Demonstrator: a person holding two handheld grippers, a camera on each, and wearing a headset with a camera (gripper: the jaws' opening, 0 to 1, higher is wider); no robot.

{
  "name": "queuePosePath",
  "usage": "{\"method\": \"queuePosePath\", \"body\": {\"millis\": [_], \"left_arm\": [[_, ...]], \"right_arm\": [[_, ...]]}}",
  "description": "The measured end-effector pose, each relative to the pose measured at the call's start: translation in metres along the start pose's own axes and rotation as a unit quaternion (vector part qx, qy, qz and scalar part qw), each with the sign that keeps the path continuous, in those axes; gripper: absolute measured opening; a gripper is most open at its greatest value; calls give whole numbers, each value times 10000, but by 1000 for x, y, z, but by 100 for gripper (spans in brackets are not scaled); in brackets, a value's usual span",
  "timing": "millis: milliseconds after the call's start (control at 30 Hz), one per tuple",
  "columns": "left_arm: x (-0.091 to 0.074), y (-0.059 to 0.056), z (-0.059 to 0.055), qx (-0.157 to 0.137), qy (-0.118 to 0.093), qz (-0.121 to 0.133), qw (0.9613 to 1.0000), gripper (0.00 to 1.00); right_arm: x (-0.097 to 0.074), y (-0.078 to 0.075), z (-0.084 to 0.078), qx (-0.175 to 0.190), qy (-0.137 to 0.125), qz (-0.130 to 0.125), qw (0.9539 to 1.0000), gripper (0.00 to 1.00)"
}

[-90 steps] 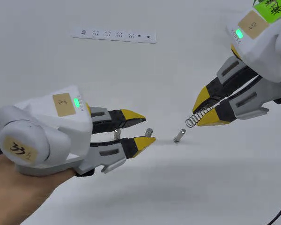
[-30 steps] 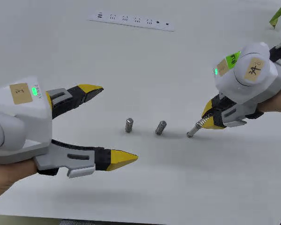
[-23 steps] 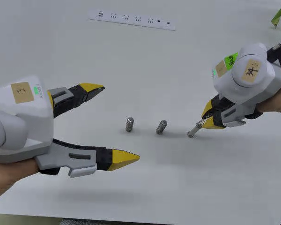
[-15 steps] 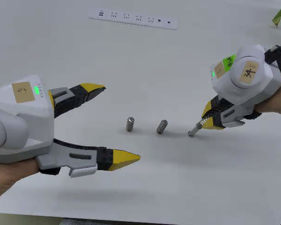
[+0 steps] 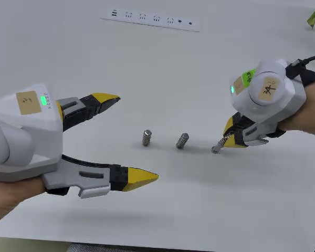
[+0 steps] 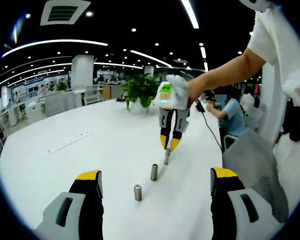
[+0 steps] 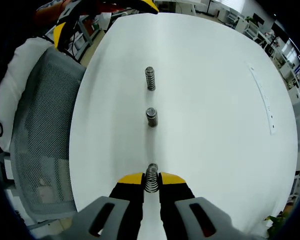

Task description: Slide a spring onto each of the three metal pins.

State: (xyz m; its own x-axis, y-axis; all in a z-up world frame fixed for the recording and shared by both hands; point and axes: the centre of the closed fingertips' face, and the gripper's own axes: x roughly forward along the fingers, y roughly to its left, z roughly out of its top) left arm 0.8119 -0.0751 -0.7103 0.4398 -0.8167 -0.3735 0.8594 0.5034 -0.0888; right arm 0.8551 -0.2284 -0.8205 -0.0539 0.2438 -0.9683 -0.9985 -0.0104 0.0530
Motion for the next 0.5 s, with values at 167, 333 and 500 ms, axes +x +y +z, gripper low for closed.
{"method": "queuePosePath", "body": {"millis": [167,333,500], "left_arm": [[0,-1,-2,24,46,-6,10000,91],[0,0,-5,47,96,-11,9999,91],[0,1,-8,61,139,-24,9999,91]], "right_arm": [[6,1,0,-57,36,-6,10000,12],[7,2,1,-66,38,-19,10000,12],[13,1,0,-62,33,-30,10000,12]]}}
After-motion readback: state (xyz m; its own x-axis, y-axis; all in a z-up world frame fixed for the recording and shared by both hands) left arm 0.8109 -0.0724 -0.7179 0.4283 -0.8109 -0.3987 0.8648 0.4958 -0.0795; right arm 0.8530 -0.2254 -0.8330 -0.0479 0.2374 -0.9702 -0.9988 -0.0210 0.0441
